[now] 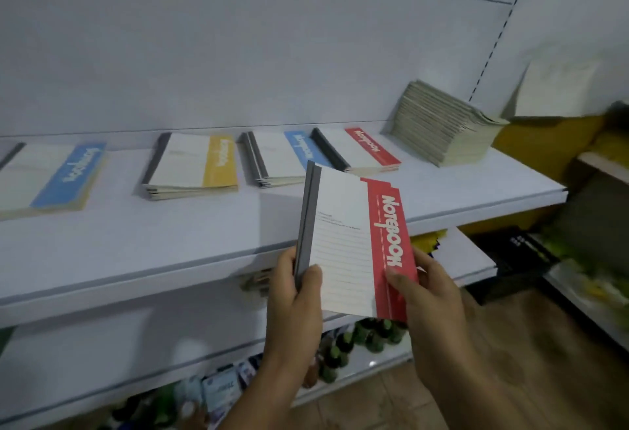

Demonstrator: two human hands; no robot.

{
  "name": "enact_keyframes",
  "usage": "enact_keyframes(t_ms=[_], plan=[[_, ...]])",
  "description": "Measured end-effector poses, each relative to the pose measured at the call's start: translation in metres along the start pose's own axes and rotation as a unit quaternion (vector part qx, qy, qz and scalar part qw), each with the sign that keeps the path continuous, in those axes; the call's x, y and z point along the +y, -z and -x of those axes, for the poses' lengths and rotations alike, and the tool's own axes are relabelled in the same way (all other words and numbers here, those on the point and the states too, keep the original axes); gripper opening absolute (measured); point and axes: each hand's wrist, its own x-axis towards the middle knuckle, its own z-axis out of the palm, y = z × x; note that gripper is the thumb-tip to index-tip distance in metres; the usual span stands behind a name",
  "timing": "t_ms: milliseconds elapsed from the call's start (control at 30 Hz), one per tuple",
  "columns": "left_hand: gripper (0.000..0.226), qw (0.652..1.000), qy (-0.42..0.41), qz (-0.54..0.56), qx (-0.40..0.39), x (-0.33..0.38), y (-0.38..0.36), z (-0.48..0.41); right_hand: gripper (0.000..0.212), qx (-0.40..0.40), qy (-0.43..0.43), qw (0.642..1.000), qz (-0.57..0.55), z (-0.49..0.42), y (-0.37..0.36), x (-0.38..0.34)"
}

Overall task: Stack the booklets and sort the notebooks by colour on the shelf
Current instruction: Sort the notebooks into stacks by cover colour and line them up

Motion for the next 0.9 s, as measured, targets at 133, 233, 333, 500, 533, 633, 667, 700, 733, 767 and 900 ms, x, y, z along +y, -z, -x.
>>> enact_keyframes(t_ms=[133,233,333,500,533,633,667,700,733,767,900], plan=[[0.03,1.0,-0.012,-0.02,-0.015,-0.002,-0.021,-0.013,0.032,0.003,0.002,1.0,-0.011,-0.019,0.013,-0.001],[0.021,0.999,-0.013,-0.028,-0.025,-0.011,-0.034,-0.032,0.03,0.004,0.006,1.0,-0.012,-0.045,0.015,0.002],[0.019,0.998,-0.02,-0.059,-0.023,-0.016,-0.047,-0.066,0.027,0.006,0.011,1.0,0.007,-0.081,0.011,-0.004],[0.03,0.995,-0.029,-0.088,-0.031,-0.029,-0.078,-0.144,0.027,0.002,0.058,0.997,0.052,-0.172,-0.001,-0.021],[0.034,0.995,-0.03,-0.093,-0.037,-0.028,-0.086,-0.163,0.028,-0.004,0.066,0.996,0.063,-0.194,-0.005,-0.029],[0.043,0.994,-0.017,-0.101,-0.032,-0.028,-0.104,-0.216,0.033,-0.028,0.08,0.992,0.09,-0.254,-0.02,-0.049],[0.048,0.993,-0.013,-0.11,-0.025,-0.029,-0.108,-0.231,0.032,-0.033,0.084,0.991,0.095,-0.271,-0.026,-0.052],[0.055,0.992,-0.012,-0.125,-0.017,-0.031,-0.112,-0.244,0.028,-0.036,0.088,0.991,0.099,-0.287,-0.032,-0.052],[0.061,0.989,-0.018,-0.144,-0.005,-0.033,-0.115,-0.256,0.024,-0.041,0.09,0.989,0.109,-0.303,-0.037,-0.05],[0.063,0.986,-0.033,-0.164,0.003,-0.035,-0.119,-0.265,0.022,-0.048,0.095,0.986,0.13,-0.318,-0.043,-0.047],[0.067,0.977,-0.055,-0.207,0.012,-0.046,-0.136,-0.282,0.03,-0.062,0.122,0.934,0.329,-0.356,-0.058,-0.03]])
